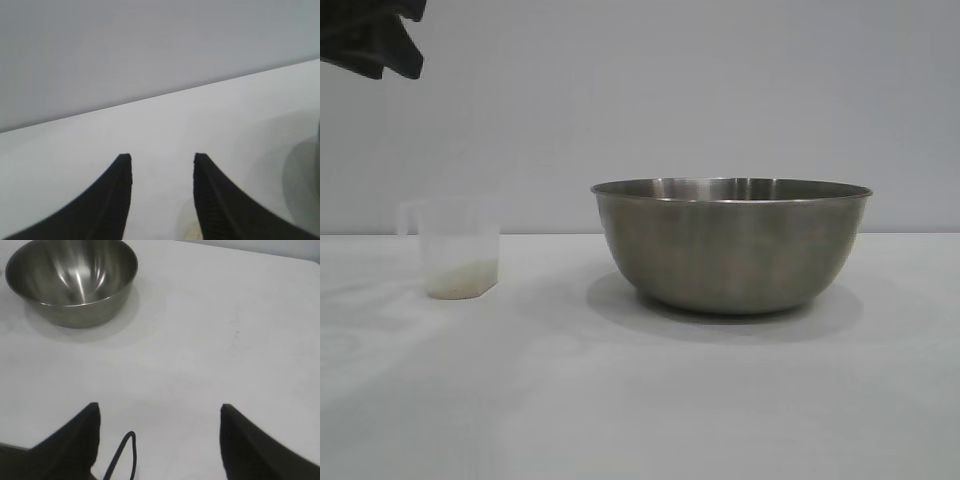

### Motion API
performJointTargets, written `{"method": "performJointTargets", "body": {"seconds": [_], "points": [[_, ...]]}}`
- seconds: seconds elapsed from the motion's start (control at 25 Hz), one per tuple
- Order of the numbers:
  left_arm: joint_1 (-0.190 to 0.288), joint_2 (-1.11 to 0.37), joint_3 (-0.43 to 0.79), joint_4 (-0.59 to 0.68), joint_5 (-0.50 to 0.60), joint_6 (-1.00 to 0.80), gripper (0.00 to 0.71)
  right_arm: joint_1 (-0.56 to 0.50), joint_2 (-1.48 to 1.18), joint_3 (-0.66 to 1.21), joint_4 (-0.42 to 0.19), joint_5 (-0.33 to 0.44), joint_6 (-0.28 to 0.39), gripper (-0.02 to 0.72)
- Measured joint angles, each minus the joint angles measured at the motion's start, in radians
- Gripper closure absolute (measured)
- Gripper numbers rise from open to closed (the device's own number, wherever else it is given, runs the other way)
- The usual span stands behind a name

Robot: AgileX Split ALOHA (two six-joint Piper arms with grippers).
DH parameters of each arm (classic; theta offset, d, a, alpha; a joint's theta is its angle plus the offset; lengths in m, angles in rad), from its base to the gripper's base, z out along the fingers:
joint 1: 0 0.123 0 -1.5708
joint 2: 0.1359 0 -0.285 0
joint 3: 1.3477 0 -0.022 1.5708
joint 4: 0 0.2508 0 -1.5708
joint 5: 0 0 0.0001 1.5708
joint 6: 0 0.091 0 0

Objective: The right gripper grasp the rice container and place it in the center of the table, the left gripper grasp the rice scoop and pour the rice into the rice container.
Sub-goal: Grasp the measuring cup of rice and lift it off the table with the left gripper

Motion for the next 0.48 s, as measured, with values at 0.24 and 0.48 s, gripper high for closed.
{"method": "performJointTargets", "body": {"seconds": [0.24, 0.48], "points": [[0.033, 0.131, 0.115, -0.019, -0.308, 0.006, 0.238, 0.000, 0.000, 0.000, 0.000, 0.000, 0.000, 0.267], [0.033, 0.280, 0.149, -0.019, -0.367, 0.050, 0.238, 0.000, 0.000, 0.000, 0.000, 0.000, 0.000, 0.267]]}}
